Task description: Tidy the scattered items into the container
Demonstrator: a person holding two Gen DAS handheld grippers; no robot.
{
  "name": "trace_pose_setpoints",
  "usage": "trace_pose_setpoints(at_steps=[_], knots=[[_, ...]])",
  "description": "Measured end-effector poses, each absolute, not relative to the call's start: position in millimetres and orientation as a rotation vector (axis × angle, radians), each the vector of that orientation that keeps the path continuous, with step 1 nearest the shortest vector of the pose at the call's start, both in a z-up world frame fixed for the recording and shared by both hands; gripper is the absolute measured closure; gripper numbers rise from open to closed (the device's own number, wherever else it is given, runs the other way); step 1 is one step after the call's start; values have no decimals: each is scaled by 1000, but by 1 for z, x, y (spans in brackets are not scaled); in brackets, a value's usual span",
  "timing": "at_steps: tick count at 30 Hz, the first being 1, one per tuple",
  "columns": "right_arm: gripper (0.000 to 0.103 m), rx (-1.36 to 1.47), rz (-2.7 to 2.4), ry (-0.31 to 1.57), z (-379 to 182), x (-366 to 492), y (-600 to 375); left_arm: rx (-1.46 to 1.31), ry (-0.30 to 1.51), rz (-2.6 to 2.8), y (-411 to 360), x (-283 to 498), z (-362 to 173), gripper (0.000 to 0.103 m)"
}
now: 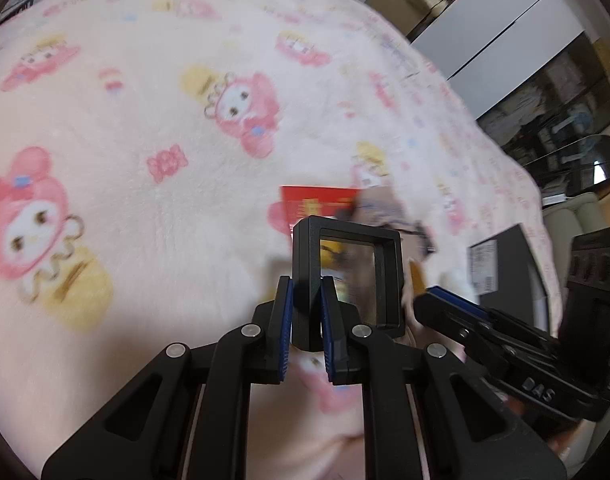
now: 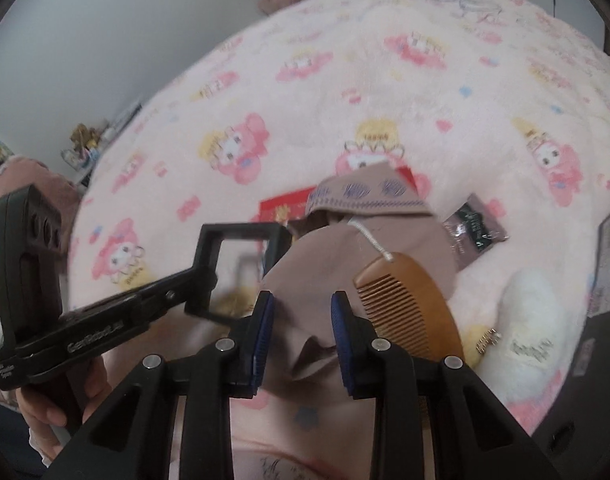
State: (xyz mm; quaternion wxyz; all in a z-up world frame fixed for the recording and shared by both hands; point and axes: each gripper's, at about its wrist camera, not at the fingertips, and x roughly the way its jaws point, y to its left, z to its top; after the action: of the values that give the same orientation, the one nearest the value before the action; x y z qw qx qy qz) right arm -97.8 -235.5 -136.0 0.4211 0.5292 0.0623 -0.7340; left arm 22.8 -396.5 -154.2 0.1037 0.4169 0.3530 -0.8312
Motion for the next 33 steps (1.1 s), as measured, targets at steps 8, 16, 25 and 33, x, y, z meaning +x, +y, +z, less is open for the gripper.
trace_pose_setpoints(at_steps=[8, 16, 25, 33], knots=[[69, 1217, -1874, -2, -75, -66, -168, 1160, 919, -2622, -342, 43, -78, 91], [69, 1192, -2015, -96, -48, -48, -65, 1272, 790, -2773, -240, 24, -55, 91], [69, 1248, -2198, -153, -43, -91, 66, 1419, 645, -2913, -113, -52, -51, 91], [69, 1362, -2216, -140, -86, -162, 127, 1662, 447, -2806, -49, -129, -94, 91]])
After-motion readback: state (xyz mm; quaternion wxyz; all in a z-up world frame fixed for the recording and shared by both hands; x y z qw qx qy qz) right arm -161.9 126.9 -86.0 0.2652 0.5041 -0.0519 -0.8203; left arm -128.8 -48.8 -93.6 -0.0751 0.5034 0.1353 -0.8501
